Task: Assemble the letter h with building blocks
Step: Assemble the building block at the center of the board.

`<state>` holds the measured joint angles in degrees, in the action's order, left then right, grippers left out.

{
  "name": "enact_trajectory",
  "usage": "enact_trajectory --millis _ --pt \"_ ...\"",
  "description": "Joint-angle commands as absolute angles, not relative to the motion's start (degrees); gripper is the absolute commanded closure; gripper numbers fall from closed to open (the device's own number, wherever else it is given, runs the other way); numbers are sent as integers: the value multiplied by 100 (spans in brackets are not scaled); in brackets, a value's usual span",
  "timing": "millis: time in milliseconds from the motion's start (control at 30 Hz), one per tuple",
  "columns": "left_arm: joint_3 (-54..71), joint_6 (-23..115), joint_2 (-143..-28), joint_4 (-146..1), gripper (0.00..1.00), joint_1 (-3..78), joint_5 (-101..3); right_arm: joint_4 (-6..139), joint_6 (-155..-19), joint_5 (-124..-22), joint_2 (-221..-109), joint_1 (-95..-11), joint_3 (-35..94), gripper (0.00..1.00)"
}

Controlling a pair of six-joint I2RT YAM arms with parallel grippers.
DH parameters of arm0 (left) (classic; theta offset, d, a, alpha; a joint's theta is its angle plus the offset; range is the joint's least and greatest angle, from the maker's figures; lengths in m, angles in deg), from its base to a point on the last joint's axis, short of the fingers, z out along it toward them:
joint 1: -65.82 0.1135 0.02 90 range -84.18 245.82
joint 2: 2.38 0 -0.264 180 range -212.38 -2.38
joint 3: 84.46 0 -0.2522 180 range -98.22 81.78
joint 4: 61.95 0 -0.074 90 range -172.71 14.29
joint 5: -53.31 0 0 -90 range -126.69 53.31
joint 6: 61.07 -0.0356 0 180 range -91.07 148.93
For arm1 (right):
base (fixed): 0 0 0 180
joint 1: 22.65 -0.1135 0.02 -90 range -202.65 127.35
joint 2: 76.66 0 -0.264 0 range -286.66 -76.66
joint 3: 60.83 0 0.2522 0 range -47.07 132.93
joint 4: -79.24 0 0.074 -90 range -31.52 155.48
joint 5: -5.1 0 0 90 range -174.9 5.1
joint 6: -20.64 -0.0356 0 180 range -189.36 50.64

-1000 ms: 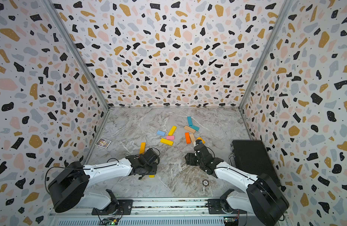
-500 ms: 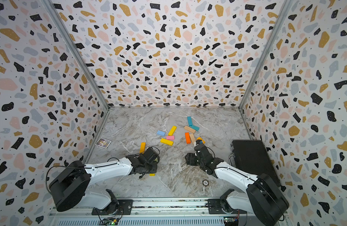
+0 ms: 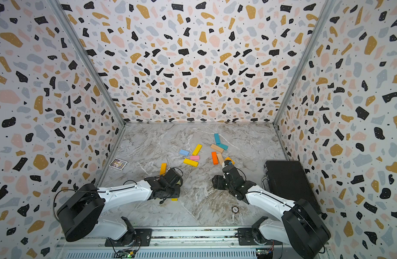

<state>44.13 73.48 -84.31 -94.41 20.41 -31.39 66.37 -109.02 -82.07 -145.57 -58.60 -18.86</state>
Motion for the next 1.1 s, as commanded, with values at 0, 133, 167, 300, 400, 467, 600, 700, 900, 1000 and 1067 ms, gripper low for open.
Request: enact_trajectory --millis 0,133,167,300,400,467,600,700,900,1000,1067 --pt "4421 7310 -8538 -9456 92 2079 -3089 6653 -10930 -8192 -14442 -5826 -1925 26" --pt "4451 7295 -8491 -9495 85 2081 -3027 6670 -10935 -8181 -14442 -5816 -1938 26" --pt "4468 7296 -8482 -9503 83 2080 -3012 6671 -10935 -8174 -14442 -5813 -1943 26" --pt "4474 7291 -8453 -9499 78 2087 -2997 6686 -10939 -8149 -14451 -5807 -1946 26" --pt "4465 7291 -8452 -9496 71 2090 -2995 6705 -10944 -8139 -14447 -5797 -1945 26" --pt "4465 7281 -8439 -9473 66 2089 -3001 6705 -10944 -8139 -14443 -5798 -1950 26" --pt "4465 7266 -8412 -9461 63 2084 -3001 6717 -10957 -8114 -14442 -5790 -1965 26" --pt "4470 7264 -8404 -9476 61 2090 -3001 6741 -10954 -8088 -14442 -5781 -1973 26" --pt "4456 7276 -8362 -9468 50 2088 -3044 6758 -10965 -8073 -14439 -5772 -1981 26" --pt "4375 7279 -8134 -9503 42 2090 -3089 6780 -10965 -8051 -14425 -5770 -1994 25" --pt "4235 7245 -7896 -9615 37 2088 -3080 6802 -10968 -8060 -14391 -5763 -2014 23"
